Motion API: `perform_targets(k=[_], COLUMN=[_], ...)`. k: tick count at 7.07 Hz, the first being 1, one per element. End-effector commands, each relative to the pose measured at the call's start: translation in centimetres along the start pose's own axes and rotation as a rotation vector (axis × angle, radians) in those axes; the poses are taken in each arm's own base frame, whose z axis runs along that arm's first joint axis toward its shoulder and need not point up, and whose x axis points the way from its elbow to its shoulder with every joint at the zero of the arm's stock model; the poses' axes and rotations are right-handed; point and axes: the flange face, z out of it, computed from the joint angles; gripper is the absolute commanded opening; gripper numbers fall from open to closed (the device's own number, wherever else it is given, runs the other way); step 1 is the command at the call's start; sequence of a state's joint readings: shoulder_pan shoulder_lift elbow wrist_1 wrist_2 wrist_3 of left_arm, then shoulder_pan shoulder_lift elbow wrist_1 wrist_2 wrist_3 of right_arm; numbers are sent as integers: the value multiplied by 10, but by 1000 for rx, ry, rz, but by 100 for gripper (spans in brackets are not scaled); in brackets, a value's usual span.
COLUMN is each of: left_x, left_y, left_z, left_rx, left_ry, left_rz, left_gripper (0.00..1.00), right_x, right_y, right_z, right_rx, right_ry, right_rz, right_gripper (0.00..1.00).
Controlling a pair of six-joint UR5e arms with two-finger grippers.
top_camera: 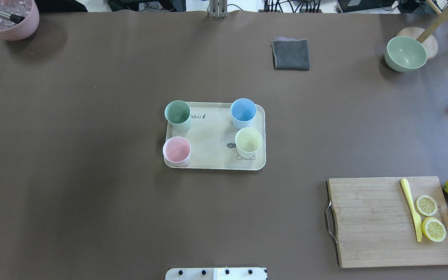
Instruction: Place all cups on tray
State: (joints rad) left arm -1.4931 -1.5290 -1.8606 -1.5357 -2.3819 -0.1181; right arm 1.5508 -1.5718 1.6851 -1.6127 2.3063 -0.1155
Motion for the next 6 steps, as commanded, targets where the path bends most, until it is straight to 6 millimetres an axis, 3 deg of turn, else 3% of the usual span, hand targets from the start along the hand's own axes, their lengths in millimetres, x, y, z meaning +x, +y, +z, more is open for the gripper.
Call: perform_targets(k=[1,6], left_x=[-16,-29], left_y=[8,11], left_z=[9,14], left_rx=[-18,-23], left_ry=[-47,-121], left_rz=[-25,-36], left_gripper=[98,98], right_x=[-1,-1], right_y=[2,2], right_z=[3,3], right_rx=[-2,-3], right_ry=[-29,-32], right_rz=[8,17], right_gripper=[100,100])
